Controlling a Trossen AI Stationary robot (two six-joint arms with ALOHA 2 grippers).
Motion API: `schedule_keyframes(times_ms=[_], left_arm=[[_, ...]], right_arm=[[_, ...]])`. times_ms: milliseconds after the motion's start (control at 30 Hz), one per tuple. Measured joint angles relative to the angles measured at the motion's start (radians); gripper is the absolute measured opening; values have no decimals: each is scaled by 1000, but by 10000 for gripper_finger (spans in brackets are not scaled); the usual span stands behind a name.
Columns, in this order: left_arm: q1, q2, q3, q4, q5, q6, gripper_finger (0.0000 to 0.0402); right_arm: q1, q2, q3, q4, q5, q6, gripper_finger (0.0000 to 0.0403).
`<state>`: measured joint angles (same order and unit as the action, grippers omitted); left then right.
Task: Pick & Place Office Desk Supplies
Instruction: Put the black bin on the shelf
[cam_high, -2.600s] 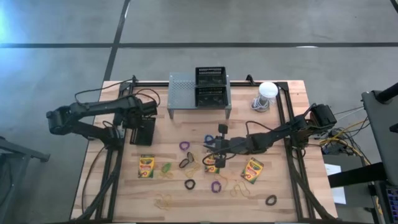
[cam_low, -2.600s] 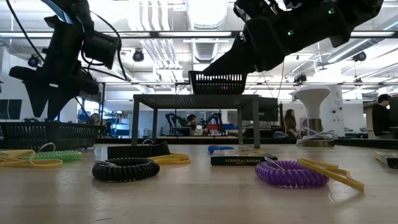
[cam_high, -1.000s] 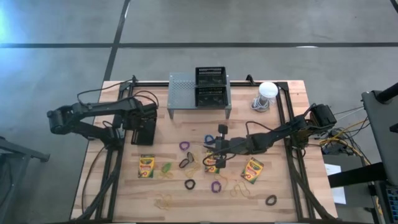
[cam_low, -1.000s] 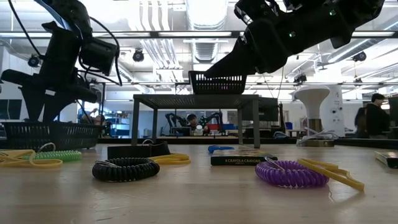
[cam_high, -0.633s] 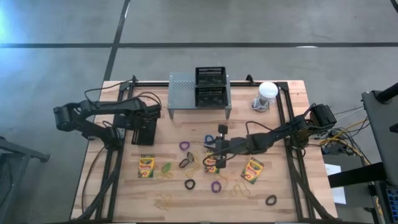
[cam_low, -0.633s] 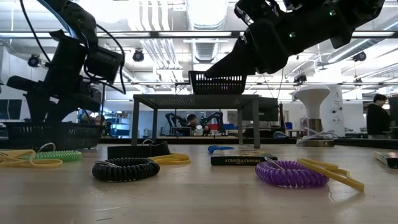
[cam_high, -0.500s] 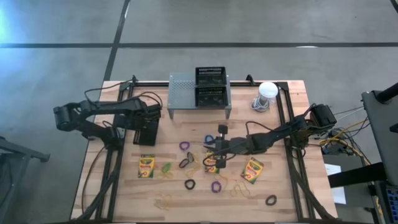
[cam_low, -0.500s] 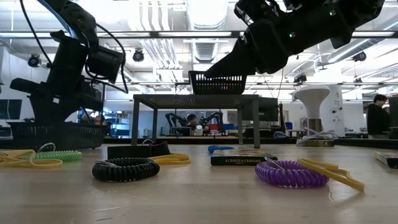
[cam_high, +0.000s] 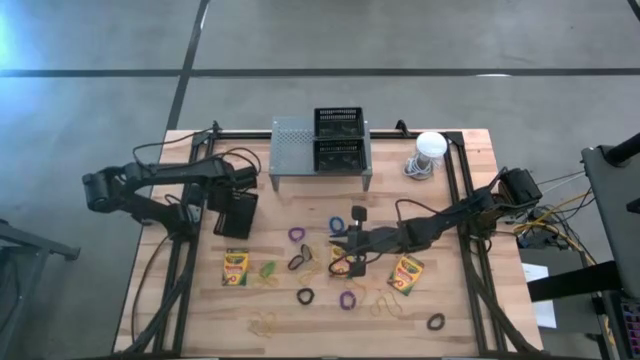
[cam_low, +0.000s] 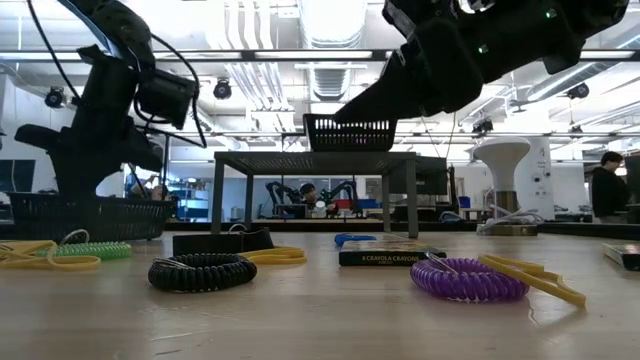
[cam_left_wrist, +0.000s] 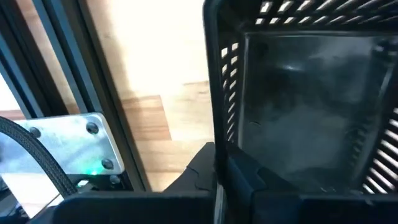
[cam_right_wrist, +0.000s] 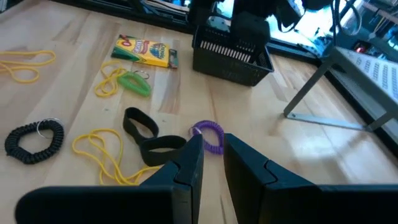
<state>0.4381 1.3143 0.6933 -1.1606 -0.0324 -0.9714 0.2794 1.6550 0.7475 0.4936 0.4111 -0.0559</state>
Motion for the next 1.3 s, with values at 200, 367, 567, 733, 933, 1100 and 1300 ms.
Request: schedule_keyframes(times_ms=[200, 367, 567, 733, 933, 1100, 1300], left_arm=[[-1, -86, 18, -69, 56, 16, 12], [-1, -159, 54, -146, 108, 34, 11], [-2, -238, 132, -159, 217, 49, 13], [-2, -268, 259, -157, 268, 56, 12], [0, -254, 467, -133, 269, 87, 12], [43, -201, 563, -9, 123, 153, 12], [171, -69, 567, 140, 120, 270, 12]], right_arm=[[0, 0, -18, -23, 9, 55, 57], [0, 0, -26, -20, 10, 79, 57], [-3, 0, -26, -18, 11, 82, 57], [-2, -1, -43, -17, 11, 115, 57], [-3, -1, -86, -3, 32, 172, 57], [-3, -1, -101, 57, 38, 160, 57], [-3, -1, -100, 94, 38, 131, 57]])
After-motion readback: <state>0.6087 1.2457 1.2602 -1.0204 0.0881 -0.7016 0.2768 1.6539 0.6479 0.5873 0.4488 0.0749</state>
